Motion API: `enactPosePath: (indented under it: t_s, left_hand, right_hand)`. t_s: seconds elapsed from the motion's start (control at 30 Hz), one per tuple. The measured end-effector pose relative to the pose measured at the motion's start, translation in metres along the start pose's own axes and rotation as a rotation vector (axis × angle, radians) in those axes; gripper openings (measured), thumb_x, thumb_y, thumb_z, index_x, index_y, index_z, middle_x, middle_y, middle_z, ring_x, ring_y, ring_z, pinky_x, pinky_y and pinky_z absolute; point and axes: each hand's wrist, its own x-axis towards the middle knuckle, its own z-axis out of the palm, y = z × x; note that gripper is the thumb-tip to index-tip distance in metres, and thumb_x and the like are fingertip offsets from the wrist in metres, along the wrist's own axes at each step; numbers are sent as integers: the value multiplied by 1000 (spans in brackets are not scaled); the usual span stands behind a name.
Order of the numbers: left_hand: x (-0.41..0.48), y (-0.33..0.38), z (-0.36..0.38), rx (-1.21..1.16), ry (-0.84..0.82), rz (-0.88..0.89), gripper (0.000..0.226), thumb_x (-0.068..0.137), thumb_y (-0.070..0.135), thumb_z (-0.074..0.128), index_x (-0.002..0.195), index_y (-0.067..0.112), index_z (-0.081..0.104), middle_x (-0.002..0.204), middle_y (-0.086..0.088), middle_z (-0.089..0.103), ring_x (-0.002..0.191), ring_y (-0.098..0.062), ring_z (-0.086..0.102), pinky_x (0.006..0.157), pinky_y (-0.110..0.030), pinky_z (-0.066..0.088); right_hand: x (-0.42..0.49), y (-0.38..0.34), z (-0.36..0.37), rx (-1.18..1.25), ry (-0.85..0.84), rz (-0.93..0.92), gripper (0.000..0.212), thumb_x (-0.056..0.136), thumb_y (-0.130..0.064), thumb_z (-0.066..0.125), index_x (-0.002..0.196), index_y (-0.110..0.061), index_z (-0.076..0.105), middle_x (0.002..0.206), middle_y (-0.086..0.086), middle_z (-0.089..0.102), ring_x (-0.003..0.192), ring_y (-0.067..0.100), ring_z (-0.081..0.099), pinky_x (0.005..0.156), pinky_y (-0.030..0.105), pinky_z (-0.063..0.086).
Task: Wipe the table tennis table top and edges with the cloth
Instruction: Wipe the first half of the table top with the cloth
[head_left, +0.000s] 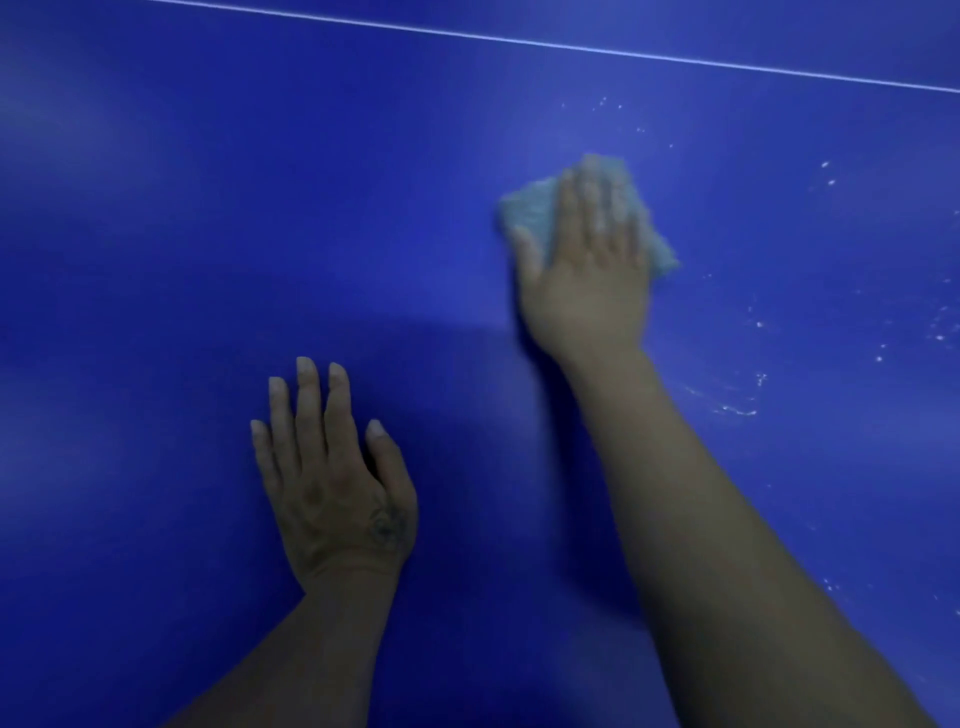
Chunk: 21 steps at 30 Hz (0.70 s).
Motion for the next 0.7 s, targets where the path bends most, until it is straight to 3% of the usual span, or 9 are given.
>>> enactPosePath:
  t_s: [0.13,0.2,0.27,0.4,0.47,0.6,0.7]
  left_hand:
    - [1,1,-2,-8,-11,-2,61,109,32,36,167,10,36,178,-7,24,168,-28,11,135,-57,9]
    - [1,2,-3,-6,-16,-1,61,109,32,36,166,9,37,178,-8,24,168,-29,11,135,-57,10]
    - [1,3,-3,-12,-24,-4,61,109,31,37,166,8,38,178,-8,24,167,-29,11,135,-57,9]
    - [0,2,-2,0,-20,-6,62,108,30,39,166,9,38,178,-9,24,167,-29,12,135,-58,11]
    - [0,1,-1,16,-28,-2,63,108,32,36,167,10,36,179,-8,22,168,-28,11,135,-57,10]
    - [-1,1,0,47,-43,-3,63,109,33,34,169,12,31,180,-5,18,168,-24,6,135,-55,9]
    - [-1,1,0,22,-31,4,62,109,32,37,167,11,34,179,-6,21,168,-26,9,135,-57,11]
  right_hand:
    - [-37,80,-20,53,51,316,74,111,-51,30,168,-5,20,178,14,15,166,32,9,132,58,6]
    - [-54,83,-25,41,10,378,73,111,-49,29,169,-5,17,179,12,10,166,31,4,131,61,5]
    - [-59,58,-24,-5,-42,278,71,113,-46,29,170,-7,16,179,11,7,166,32,2,131,60,2]
    - [-45,-37,-5,1,-83,-156,72,111,-52,26,171,-14,15,180,4,4,167,27,-2,132,54,-3]
    - [-19,-78,4,12,-85,-270,71,112,-53,24,171,-15,12,180,3,2,166,25,-3,132,53,-2]
    - [54,-111,9,35,-110,-307,71,112,-54,22,172,-18,11,180,1,1,166,23,-4,133,51,-6]
    - [92,-85,6,46,-67,-187,71,111,-56,23,172,-19,13,180,1,5,166,23,0,133,50,-5]
